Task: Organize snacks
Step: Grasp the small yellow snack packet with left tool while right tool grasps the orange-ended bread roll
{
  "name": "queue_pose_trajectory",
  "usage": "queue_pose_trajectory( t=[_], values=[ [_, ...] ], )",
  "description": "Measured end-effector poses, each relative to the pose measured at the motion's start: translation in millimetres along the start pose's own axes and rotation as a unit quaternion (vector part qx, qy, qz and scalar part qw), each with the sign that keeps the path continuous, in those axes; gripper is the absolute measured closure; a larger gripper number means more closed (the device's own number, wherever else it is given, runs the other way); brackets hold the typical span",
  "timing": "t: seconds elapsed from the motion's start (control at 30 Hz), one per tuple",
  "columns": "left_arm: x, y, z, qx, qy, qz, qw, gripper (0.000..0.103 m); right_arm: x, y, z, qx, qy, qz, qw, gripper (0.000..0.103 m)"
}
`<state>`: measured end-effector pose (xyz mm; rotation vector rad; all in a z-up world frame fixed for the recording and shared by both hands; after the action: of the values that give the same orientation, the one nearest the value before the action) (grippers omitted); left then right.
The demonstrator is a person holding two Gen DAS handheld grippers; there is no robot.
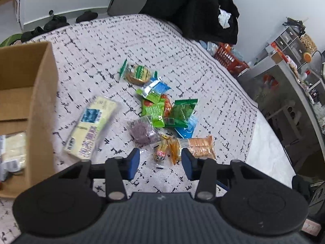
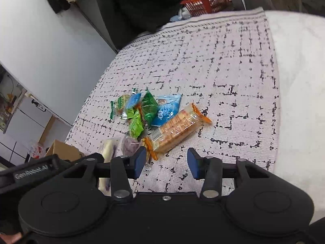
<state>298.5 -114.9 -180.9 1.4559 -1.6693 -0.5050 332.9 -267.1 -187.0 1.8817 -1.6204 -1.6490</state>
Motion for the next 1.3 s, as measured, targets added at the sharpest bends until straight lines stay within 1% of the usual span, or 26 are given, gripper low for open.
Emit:
queue_pose_trajectory(
  t=[0.03, 0.1, 0.3, 0.5, 0.7, 0.77, 0.8, 0.83, 0.93, 1.1, 1.2, 1.27, 1.3],
  values=[
    [1, -6, 1, -0.004, 0.003, 0.003, 1.0, 0.064, 1, -2, -2, -0.001, -0.005, -0.002, 1.0, 0.063],
    [1, -17, 3, -0.011, 0.008, 0.005, 0.9999, 0.066, 4, -6, -4, -0.001, -0.009, 0.0, 1.0, 0.063],
    [3, -48, 8, -0.032, 0.013, 0.003, 0.9994, 0.066, 14, -17, -12, -0.005, -0.037, -0.003, 0.999, 0.063],
    [6, -71, 16, -0.06, 0.004, 0.007, 0.9982, 0.066, 20, -34, -17, -0.022, -0.067, -0.013, 0.997, 0.063],
    [7, -83, 12, -0.056, 0.006, -0.004, 0.9984, 0.066, 25, -48, -26, -0.028, -0.079, -0.009, 0.996, 0.063],
    [8, -85, 12, -0.056, 0.009, -0.01, 0.9983, 0.068, 27, -51, -29, -0.028, -0.082, -0.003, 0.996, 0.063],
    [6, -84, 12, -0.057, 0.009, -0.02, 0.9982, 0.079, 27, -53, -32, -0.025, -0.082, -0.002, 0.996, 0.063],
    [5, -84, 13, -0.058, 0.011, -0.024, 0.998, 0.082, 27, -53, -34, -0.024, -0.081, -0.003, 0.996, 0.063],
    [3, -81, 14, -0.056, 0.02, -0.016, 0.9981, 0.083, 23, -58, -38, -0.022, -0.075, -0.005, 0.997, 0.063],
    [5, -77, 18, -0.057, 0.028, 0.002, 0.998, 0.083, 13, -67, -43, -0.019, -0.048, 0.0, 0.999, 0.061],
    [2, -72, 19, -0.053, 0.034, -0.001, 0.998, 0.083, 7, -72, -43, -0.015, -0.026, 0.009, 1.0, 0.057],
    [-1, -69, 20, -0.048, 0.041, -0.003, 0.998, 0.083, 2, -74, -42, -0.012, -0.012, 0.012, 1.0, 0.051],
    [-3, -67, 20, -0.047, 0.045, -0.004, 0.9979, 0.083, 0, -76, -42, -0.01, -0.001, 0.017, 1.0, 0.051]
  ],
)
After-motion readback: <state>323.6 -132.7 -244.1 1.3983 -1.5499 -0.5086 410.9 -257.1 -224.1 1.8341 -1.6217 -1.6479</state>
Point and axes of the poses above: each gripper's, at about its wrist camera, not at the fingertips, and y roughly against the way its jaws point, x to its right, z to its underside, the point moved 10 cm from there along -y, roughly the way its jaws point, and after that the axes turned 13 degrees about -y, right-handed, at the moved point
